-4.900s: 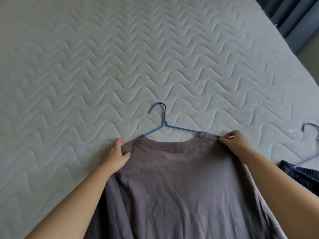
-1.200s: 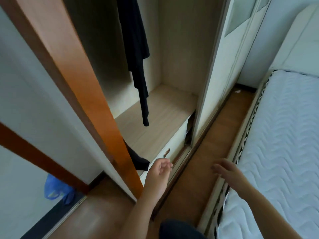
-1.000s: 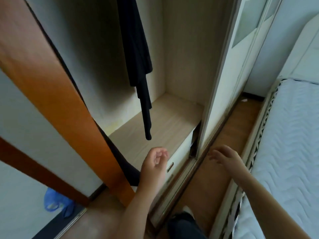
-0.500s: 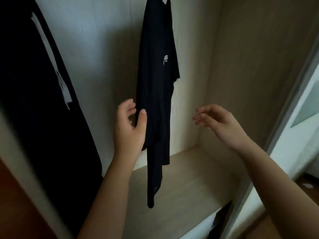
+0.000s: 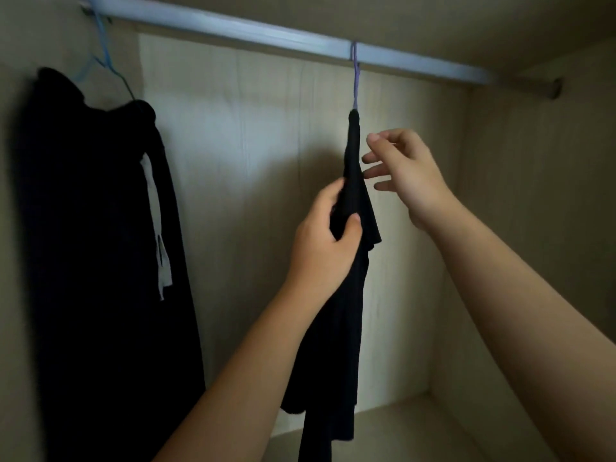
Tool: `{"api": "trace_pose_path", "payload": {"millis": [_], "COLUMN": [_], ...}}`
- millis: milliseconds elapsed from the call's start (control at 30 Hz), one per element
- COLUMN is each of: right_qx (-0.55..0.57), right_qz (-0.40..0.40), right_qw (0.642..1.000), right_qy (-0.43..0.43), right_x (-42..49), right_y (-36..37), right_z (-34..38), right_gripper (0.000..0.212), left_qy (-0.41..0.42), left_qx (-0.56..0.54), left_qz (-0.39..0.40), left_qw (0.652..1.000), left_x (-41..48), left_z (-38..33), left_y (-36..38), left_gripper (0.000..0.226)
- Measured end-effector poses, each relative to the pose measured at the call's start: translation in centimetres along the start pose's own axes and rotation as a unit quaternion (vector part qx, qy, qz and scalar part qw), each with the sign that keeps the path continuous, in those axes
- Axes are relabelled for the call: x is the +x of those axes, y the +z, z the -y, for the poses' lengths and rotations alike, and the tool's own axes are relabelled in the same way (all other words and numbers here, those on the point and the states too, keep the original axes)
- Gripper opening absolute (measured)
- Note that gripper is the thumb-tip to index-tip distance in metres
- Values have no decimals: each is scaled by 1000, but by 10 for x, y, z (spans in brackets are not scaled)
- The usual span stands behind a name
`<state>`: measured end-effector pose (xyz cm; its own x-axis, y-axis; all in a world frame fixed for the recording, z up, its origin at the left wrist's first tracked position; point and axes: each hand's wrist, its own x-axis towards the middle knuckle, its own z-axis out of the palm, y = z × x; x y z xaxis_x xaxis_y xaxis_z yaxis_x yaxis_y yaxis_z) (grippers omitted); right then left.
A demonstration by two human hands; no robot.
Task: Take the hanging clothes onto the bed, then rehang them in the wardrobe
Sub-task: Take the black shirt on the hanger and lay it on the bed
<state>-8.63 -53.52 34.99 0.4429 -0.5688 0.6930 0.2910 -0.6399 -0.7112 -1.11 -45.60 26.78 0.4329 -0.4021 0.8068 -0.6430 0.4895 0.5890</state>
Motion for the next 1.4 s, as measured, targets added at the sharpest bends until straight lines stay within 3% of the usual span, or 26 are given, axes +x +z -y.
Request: {"api": "trace_pose_path", "payload": {"millis": [267,433,633,900,1133,1400], "right_qx": [16,-141,-396,-334,-359,-521], "right_qz": [14,31,-6,-123,-129,-150], "right_qw": [999,988,911,933,923,840], "right_qy": [50,63,115,56,43,-27], "right_x": [41,63,88,94,54,-81], "right_y": [-3,-23,-31,-46,-68,-111], "right_z": [9,20,8,15,23,35], "right_gripper": [34,5,10,30,37,19], "left_qy": [-23,20,25,9,-20,-29], "left_qx": [-14,58,96,152,119,68], "left_qz": [65,76,6,25,37,46], "left_qw": [997,995,995,988,992,996], "left_x": [5,10,19,17,1,-51], "left_z": [-2,-1,1,1,4,3], "left_y": [11,-7,-39,-76,-83,-83], "left_gripper": [41,27,18,21,22,28]}}
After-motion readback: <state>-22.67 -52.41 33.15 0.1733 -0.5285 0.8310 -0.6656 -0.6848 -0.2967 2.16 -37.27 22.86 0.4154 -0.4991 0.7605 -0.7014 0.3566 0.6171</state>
